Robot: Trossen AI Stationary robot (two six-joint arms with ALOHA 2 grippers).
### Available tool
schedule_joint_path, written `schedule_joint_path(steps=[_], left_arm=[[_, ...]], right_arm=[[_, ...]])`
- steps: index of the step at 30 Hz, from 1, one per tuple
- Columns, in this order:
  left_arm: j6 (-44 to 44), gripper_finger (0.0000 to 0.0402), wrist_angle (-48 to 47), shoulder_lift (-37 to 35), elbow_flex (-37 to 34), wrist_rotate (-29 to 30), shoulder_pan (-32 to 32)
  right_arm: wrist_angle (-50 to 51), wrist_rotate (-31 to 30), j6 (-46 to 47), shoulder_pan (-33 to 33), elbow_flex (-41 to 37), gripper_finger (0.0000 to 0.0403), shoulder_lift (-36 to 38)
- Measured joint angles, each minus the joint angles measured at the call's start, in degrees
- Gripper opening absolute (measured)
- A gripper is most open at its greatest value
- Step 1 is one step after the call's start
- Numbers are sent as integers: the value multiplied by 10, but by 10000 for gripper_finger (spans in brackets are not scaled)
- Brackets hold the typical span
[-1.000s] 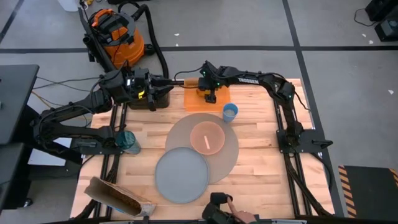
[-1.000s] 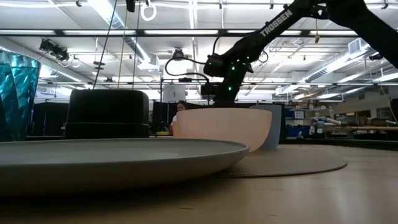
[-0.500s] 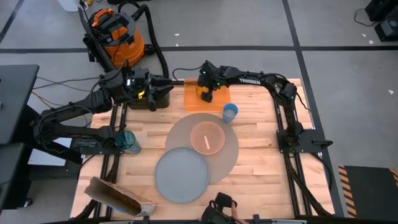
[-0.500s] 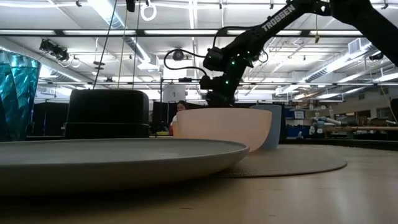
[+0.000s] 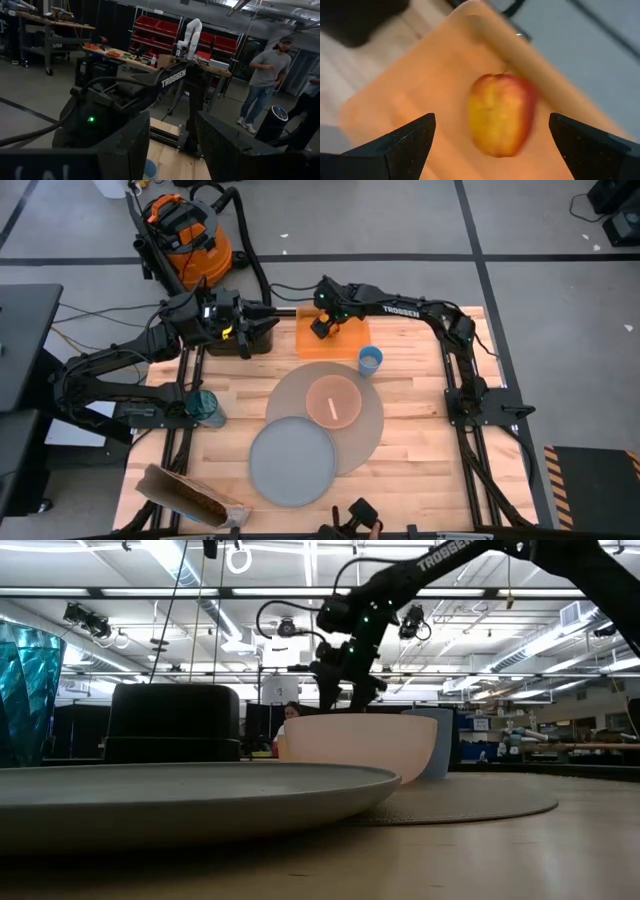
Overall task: Arrange a breakfast setting
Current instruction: Put the apple on the gray placemat
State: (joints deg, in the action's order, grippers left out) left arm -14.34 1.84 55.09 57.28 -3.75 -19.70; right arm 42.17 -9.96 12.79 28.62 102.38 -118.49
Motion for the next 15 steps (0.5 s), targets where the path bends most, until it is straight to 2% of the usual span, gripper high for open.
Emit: schedule_joint_path(steps=[4,8,15], left_arm=[[0,167,0,0,0,0,0],[0,167,1,0,0,0,0],[-3,167,2,0,0,0,1]], right_arm=[[-5,-46,-20,-10,7,398,-4],[-60,-99,-52,-30,-14,398,-4],[-104,-103,-67,-31,-64,398,-5]])
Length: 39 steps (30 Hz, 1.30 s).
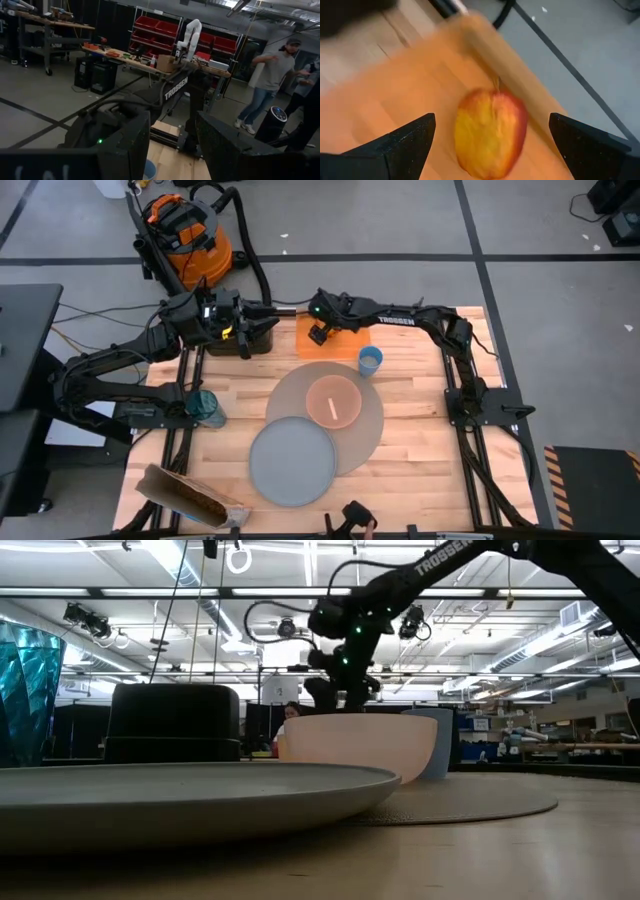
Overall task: Arrange a breakfast setting
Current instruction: Put the apple on the gray placemat
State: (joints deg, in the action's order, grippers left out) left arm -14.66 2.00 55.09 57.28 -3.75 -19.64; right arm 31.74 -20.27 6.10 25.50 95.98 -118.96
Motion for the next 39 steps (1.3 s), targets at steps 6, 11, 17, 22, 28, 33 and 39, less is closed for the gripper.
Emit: schedule_joint_path(steps=[6,11,17,22,28,33,39], left_arm=[[-1,167,0,0,0,0,0],[-5,167,0,0,0,0,0],[-13,167,-1,0,0,0,0],[-15,167,-1,0,0,0,0],[-12,167,-1,0,0,0,0],[-8,167,-1,0,0,0,0],[-6,167,-1,0,0,0,0]], right_arm=[[-38,50,-3,19,-54,398,0],[-52,105,-1,33,-69,397,0],[-51,200,17,46,-70,393,0],[-40,233,73,44,-70,389,6],[-68,226,220,42,-70,388,26],[-81,268,297,40,-69,387,10],[-126,230,225,9,-68,387,12]])
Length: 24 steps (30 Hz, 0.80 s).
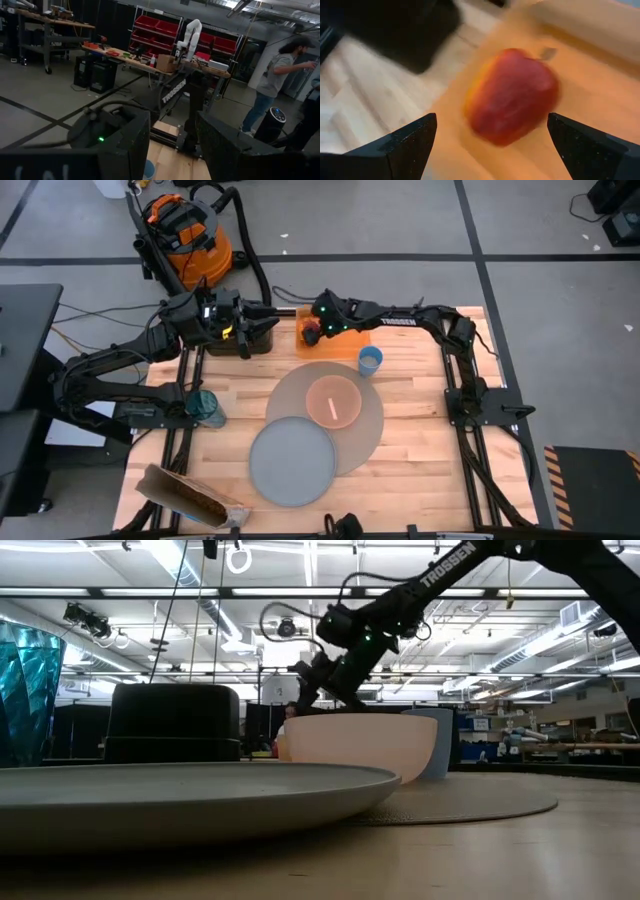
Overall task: Arrange a breakfast setting
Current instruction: Put the apple on the gray placemat
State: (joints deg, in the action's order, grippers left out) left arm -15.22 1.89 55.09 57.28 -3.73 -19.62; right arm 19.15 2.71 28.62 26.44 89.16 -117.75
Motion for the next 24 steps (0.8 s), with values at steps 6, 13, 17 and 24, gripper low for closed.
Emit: schedule_joint_path(steps=[6,13,17,24], left_arm=[[0,167,0,0,0,0,0],[0,167,0,0,0,0,0],[-1,167,0,0,0,0,0],[-11,167,3,0,0,0,0]], right_arm=[[-3,-122,49,-30,9,387,-2],[15,-218,73,-40,9,387,-2],[4,-190,60,-24,9,387,-8],[-41,-112,74,-14,8,387,-45]])
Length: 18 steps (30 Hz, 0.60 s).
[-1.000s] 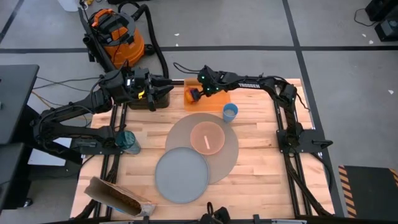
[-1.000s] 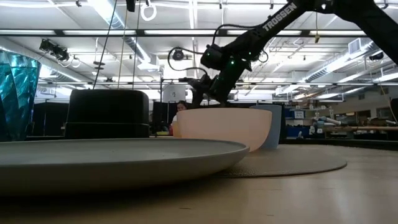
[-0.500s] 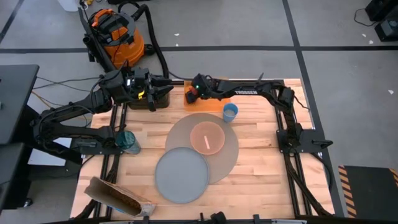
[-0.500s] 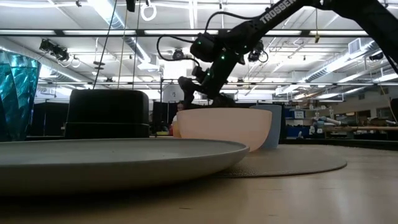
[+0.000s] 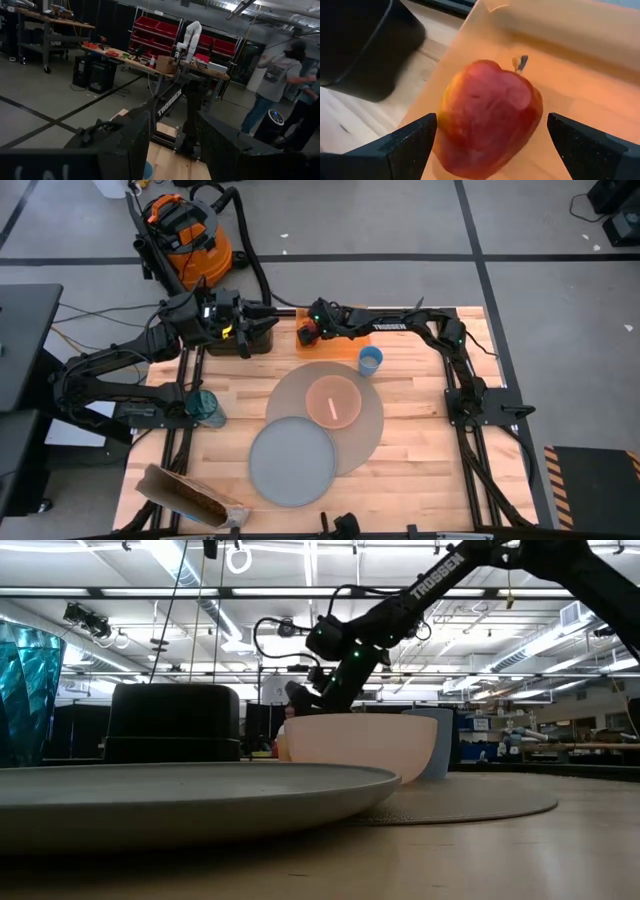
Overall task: Arrange a breakfast setting
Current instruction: Put the apple on the gray placemat
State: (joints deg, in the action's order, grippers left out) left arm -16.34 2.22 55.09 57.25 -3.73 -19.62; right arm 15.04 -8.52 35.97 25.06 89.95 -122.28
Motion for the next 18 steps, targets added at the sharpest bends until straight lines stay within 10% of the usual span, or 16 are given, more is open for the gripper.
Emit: schedule_joint_path(steps=[18], left_arm=[[-11,167,1,0,0,0,0]], right_arm=[[25,-23,-56,-1,0,384,-9]])
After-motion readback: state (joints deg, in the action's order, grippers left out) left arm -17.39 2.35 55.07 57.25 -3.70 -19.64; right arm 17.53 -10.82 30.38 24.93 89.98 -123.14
